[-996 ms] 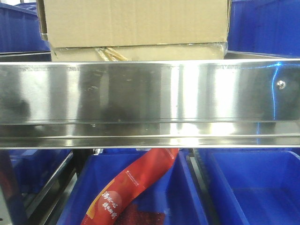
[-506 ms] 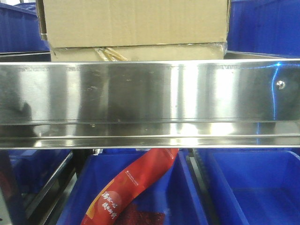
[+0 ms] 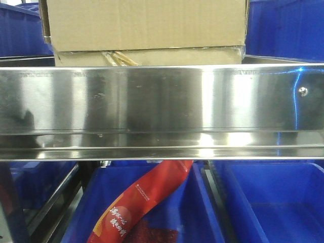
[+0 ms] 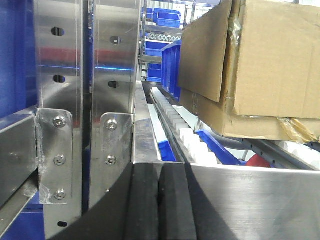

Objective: Stack two boxes on right shelf middle
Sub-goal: 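Open both grippers and withdraw them from the boxes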

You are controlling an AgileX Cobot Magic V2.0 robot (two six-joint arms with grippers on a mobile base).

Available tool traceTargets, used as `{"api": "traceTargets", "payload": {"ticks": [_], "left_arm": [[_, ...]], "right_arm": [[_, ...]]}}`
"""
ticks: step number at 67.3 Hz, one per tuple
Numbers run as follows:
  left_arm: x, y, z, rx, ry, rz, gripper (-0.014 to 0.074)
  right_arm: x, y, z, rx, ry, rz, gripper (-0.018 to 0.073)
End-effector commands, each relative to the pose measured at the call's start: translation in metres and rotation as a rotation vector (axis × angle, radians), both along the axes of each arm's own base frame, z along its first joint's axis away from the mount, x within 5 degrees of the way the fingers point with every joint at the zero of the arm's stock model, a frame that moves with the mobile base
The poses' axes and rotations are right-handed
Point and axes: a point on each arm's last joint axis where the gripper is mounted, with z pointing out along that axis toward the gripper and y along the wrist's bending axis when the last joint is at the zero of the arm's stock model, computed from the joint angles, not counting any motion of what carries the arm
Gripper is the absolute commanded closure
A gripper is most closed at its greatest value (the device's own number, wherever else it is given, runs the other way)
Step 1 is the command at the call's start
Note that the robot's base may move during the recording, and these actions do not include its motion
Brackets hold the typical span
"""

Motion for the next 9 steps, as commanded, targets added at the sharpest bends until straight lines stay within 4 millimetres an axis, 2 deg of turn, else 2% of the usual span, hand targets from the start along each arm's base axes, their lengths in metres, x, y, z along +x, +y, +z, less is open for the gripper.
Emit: {"api": "traceTargets", "payload": {"ticks": [1, 9], "left_arm": [[-0.0007, -0.0002, 0.0027, -0.002, -0.029, -0.005, 0.0707], [-0.0007, -0.0002, 0.0027, -0.002, -0.029, -0.005, 0.0707]], "right_arm": [[-0.0007, -0.0003, 0.0024, -0.007, -0.025, -0.006, 0.0721], [-0.0007, -0.0003, 0.0024, -0.007, -0.025, -0.006, 0.0721]]}}
